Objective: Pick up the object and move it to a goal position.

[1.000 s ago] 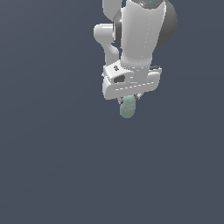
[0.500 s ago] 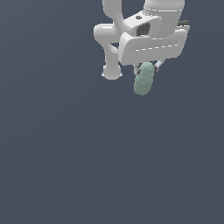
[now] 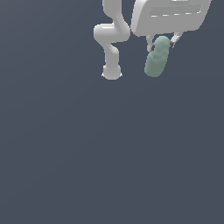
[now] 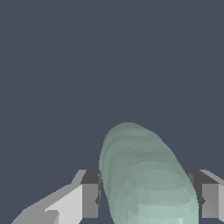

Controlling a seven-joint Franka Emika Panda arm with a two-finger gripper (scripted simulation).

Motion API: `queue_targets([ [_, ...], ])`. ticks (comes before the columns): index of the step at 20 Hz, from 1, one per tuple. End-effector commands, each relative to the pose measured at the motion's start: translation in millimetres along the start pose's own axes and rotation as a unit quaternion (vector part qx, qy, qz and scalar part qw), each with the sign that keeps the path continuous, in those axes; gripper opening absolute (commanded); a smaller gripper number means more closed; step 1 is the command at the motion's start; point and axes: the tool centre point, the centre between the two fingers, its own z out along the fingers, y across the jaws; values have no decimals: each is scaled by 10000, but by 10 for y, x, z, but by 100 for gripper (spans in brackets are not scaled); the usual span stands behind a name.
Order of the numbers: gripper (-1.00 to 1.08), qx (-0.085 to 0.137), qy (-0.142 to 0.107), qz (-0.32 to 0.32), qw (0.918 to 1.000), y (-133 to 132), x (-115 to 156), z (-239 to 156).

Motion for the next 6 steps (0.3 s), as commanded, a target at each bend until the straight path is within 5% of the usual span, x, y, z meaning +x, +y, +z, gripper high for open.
queue_targets([
  [1,-100,4,-5,5,10000,-44,-12,-89],
  [6,-100,4,-5,5,10000,-79,-16,-153],
])
